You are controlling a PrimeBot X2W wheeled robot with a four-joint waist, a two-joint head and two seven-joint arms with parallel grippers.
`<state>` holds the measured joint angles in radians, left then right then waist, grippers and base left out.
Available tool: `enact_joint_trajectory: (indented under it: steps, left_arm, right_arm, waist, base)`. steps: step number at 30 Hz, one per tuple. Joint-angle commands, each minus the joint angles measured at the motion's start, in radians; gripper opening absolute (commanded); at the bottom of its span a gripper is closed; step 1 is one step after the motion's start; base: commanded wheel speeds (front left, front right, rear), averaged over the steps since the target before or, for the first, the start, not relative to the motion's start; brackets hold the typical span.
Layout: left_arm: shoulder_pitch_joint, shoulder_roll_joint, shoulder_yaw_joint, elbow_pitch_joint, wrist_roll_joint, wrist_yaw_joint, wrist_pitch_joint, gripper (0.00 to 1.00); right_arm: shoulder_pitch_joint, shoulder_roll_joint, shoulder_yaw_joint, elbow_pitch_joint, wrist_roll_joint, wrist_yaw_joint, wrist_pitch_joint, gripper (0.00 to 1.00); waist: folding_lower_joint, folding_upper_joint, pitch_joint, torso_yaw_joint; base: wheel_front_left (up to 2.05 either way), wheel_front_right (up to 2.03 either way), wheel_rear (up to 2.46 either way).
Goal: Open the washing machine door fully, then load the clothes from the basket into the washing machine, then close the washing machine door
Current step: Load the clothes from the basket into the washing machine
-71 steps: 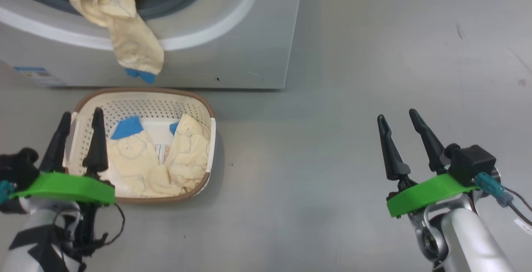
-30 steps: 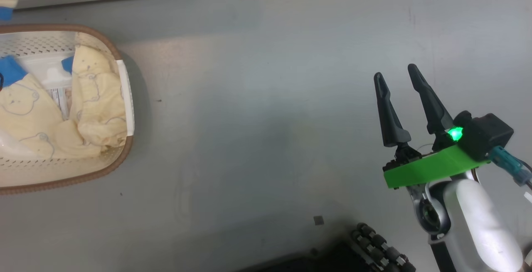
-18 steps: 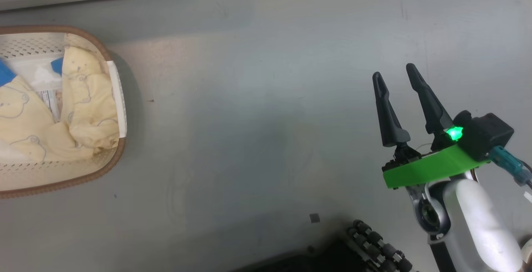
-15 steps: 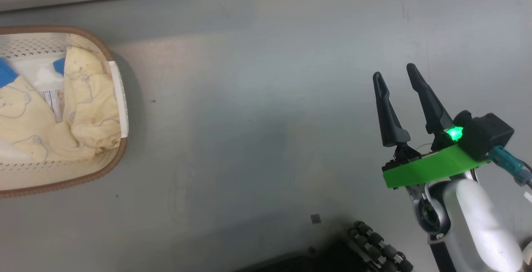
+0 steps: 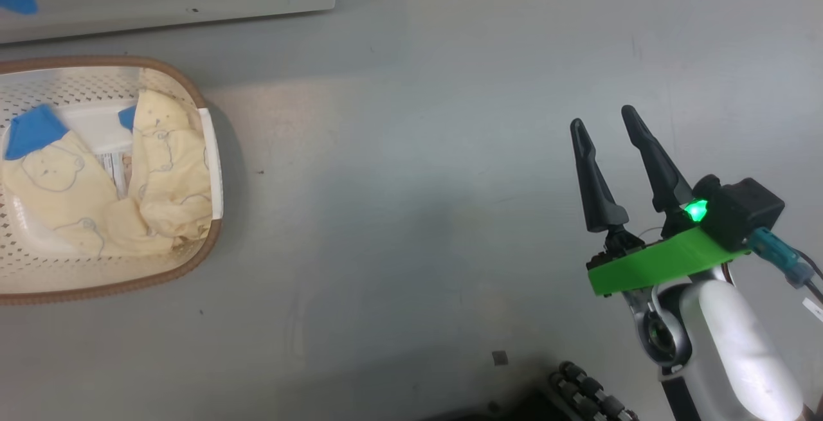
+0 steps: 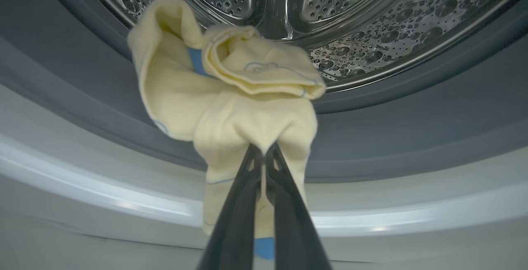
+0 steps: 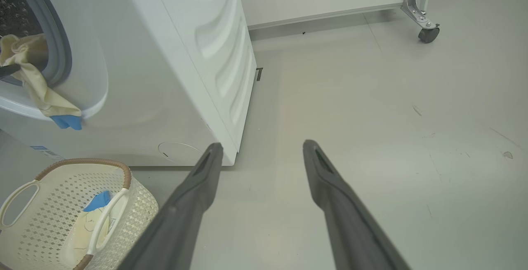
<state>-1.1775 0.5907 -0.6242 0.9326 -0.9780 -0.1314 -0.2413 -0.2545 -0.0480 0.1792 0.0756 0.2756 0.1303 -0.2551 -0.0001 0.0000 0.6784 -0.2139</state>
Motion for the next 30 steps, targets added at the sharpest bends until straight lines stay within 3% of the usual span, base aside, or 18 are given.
enact_joint_trajectory:
  steps: [1, 9, 20, 25, 30]
  left_arm:
    - [-0.016, 0.074, 0.021, -0.028, 0.012, 0.001, -0.013, 0.00]
    - [-0.119, 0.164, -0.007, -0.099, 0.057, 0.001, -0.007, 0.00]
    - [-0.494, 0.308, -0.147, -0.201, 0.125, 0.001, 0.190, 0.00]
    - [-0.660, 0.315, -0.200, -0.197, 0.144, 0.001, 0.219, 0.00]
    - [-0.775, 0.305, -0.231, -0.184, 0.156, 0.001, 0.179, 0.00]
  right_arm:
    - [0.010, -0.002, 0.022, -0.023, 0.004, 0.000, -0.007, 1.00]
    - [0.007, -0.002, 0.041, -0.031, 0.023, 0.000, -0.007, 1.00]
    - [-0.033, -0.002, 0.065, -0.048, 0.067, 0.000, -0.007, 1.00]
    - [-0.053, -0.002, 0.082, -0.053, 0.081, 0.000, -0.007, 1.00]
    - [-0.063, -0.002, 0.103, -0.058, 0.094, 0.000, -0.007, 1.00]
  waist:
    - [0.0001, 0.0000, -0.001, 0.002]
    - [0.0001, 0.0000, 0.042, -0.010]
    - [0.0001, 0.0000, 0.207, -0.039]
    - [0.0001, 0.0000, 0.252, -0.057]
    - [0.0001, 0.0000, 0.272, -0.075]
  base:
    - [0.00, 0.00, 0.00]
    - [0.00, 0.00, 0.00]
    - [0.00, 0.00, 0.00]
    - [0.00, 0.00, 0.00]
    - [0.00, 0.00, 0.00]
